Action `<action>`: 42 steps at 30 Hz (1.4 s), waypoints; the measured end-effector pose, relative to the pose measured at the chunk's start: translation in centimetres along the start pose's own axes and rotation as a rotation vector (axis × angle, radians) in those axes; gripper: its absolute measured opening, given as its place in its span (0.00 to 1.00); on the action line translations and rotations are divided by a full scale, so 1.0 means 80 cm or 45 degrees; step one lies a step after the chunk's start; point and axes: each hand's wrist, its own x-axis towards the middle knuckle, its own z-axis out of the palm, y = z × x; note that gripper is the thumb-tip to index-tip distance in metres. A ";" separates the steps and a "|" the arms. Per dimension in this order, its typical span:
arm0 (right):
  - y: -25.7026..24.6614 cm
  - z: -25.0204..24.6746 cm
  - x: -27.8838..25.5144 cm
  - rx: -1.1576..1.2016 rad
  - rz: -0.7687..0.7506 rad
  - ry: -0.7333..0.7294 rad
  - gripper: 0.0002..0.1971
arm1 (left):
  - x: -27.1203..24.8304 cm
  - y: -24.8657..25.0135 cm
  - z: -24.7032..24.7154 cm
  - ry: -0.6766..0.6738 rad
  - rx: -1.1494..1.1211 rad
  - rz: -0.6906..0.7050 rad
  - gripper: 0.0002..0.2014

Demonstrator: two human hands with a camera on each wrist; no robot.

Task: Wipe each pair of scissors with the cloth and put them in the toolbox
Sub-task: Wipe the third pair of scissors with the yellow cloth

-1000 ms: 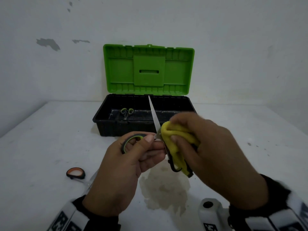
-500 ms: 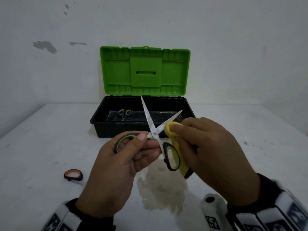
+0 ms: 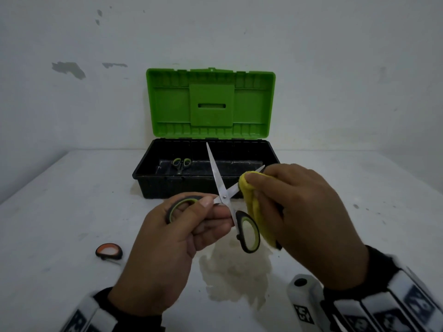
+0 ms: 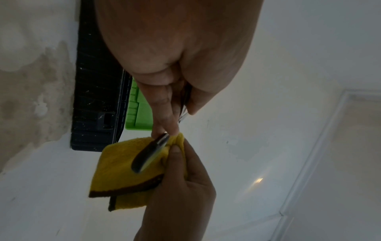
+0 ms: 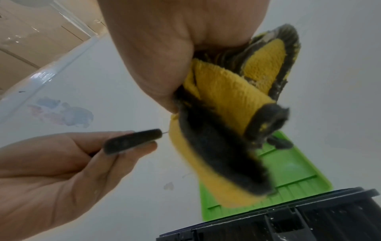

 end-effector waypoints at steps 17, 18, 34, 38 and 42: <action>-0.020 -0.003 -0.009 -0.003 -0.051 0.057 0.16 | -0.003 0.003 -0.006 -0.030 -0.024 0.024 0.14; -0.015 -0.003 -0.006 0.013 -0.026 0.076 0.19 | -0.002 0.003 -0.007 -0.052 -0.026 0.028 0.17; -0.002 0.006 0.003 0.026 0.101 0.100 0.21 | 0.004 0.003 -0.010 -0.010 -0.008 -0.016 0.15; -0.008 0.006 -0.003 0.017 0.008 0.057 0.16 | 0.006 0.004 -0.010 -0.020 -0.008 -0.021 0.16; 0.021 0.004 -0.002 0.068 0.100 0.036 0.16 | 0.004 -0.002 -0.009 -0.024 0.031 -0.050 0.14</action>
